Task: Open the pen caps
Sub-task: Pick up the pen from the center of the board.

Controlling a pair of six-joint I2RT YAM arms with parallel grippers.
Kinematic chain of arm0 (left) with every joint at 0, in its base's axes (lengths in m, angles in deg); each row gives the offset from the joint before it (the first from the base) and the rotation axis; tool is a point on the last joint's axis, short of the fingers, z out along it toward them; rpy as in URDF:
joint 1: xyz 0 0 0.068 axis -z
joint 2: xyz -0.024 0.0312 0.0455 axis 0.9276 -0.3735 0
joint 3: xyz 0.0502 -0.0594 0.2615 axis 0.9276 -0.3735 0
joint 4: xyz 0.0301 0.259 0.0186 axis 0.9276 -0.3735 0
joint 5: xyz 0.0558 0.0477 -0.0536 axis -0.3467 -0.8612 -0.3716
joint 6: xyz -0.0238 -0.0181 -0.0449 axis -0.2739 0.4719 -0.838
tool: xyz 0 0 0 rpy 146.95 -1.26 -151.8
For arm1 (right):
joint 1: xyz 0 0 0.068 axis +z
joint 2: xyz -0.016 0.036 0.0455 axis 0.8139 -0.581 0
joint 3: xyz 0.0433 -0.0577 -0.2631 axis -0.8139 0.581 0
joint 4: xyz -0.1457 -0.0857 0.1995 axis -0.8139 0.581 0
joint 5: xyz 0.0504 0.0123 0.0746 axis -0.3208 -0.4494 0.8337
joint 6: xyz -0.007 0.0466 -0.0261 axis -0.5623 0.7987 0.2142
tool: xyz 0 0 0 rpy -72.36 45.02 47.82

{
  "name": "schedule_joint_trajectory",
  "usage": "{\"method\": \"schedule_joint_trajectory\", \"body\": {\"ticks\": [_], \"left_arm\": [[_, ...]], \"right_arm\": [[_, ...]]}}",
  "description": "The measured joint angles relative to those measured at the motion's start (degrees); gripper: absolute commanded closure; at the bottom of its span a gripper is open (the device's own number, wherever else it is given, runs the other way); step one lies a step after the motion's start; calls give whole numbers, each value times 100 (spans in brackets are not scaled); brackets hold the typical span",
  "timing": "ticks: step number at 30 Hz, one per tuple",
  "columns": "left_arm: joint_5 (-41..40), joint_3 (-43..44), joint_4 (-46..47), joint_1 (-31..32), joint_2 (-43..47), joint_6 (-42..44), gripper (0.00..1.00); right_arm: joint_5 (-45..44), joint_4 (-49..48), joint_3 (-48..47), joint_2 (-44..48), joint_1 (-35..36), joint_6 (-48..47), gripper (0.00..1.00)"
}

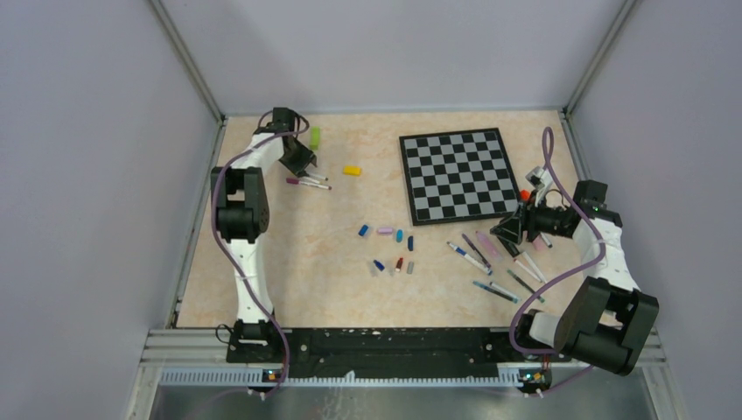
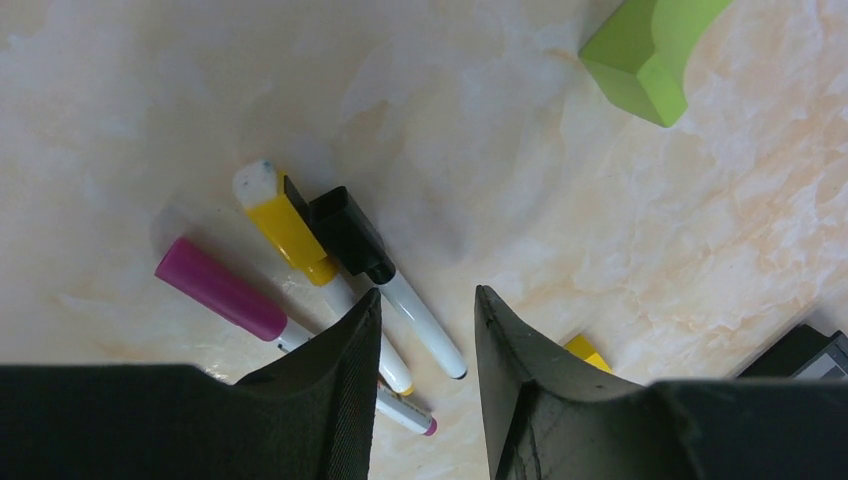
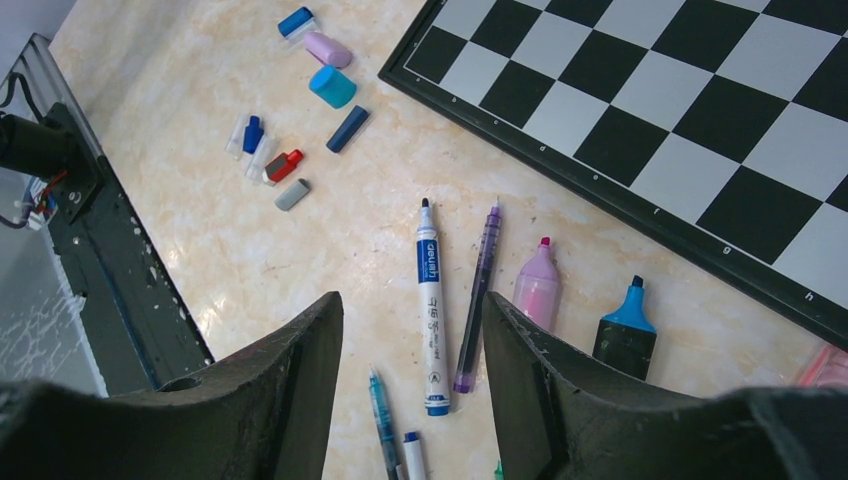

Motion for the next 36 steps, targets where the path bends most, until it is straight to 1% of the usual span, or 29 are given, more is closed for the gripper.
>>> {"method": "schedule_joint_trajectory", "body": {"ticks": [5,9,11,13,15,24,31,32,36], "left_arm": [[0,79,-232,0,-96,-39,61],[-105,374,-581,0,-249,-105,64],[-138,573,-789,0,-354,-105,69],[-173,782,-1008,0,-468,-94,78],[-201,855,-1121,0,-514,-68,84],[-170,887,-1425,52,-522,280,84],[-254,876,-1438,232,-516,1003,82],[-254,863,-1438,267,-511,1104,82],[-205,789,-1429,398,-476,1425,90]], "right_arm": [[-11,0,0,2,0,0,47],[-11,-2,0,2,0,0,48],[-11,0,0,2,0,0,47],[-13,-2,0,2,0,0,48],[-13,-2,0,2,0,0,48],[-11,0,0,57,0,0,47],[-11,7,0,81,20,-2,47],[-11,9,0,96,28,-4,47],[-9,17,0,164,39,-28,48]]}}
